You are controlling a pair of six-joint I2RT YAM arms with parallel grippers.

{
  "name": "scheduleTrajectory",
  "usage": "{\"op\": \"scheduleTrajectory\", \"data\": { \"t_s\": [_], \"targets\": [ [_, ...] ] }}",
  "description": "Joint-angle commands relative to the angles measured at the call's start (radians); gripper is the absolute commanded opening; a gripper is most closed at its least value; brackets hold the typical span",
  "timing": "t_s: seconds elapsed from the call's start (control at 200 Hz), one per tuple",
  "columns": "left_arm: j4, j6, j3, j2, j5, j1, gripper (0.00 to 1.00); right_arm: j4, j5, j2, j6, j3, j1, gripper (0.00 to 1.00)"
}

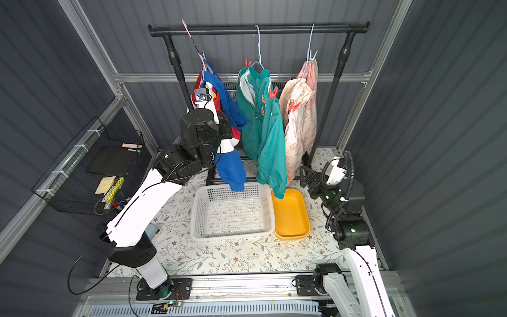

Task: Remove the clothespins securing jackets to the hanger
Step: Pick up the hanger from the clothesline.

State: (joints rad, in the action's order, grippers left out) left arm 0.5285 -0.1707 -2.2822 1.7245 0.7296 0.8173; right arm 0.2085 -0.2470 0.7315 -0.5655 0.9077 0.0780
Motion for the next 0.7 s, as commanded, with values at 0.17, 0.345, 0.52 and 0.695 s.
{"op": "scheduleTrajectory", "data": {
  "t_s": [0.17, 0.345, 0.52, 0.695],
  "targets": [
    [-0.175, 0.276, -0.031, -0.075, -0.134, 0.008, 0.0, 0.051, 0.065, 0.001, 0.13, 0.114, 0.157, 0.99],
    [-0.205, 0.396, -0.077, -0.082, -0.154, 0.027, 0.0, 0.053, 0.067, 0.045, 0.175, 0.167, 0.268, 0.98],
    [-0.23, 0.437, -0.053, -0.143, -0.233, 0.036, 0.0, 0.058, 0.097, 0.11, 0.223, 0.217, 0.382, 0.99],
    [-0.276, 0.45, 0.051, -0.236, -0.267, 0.036, 0.0, 0.015, 0.11, 0.183, 0.217, 0.238, 0.435, 0.99]
  ]
}}
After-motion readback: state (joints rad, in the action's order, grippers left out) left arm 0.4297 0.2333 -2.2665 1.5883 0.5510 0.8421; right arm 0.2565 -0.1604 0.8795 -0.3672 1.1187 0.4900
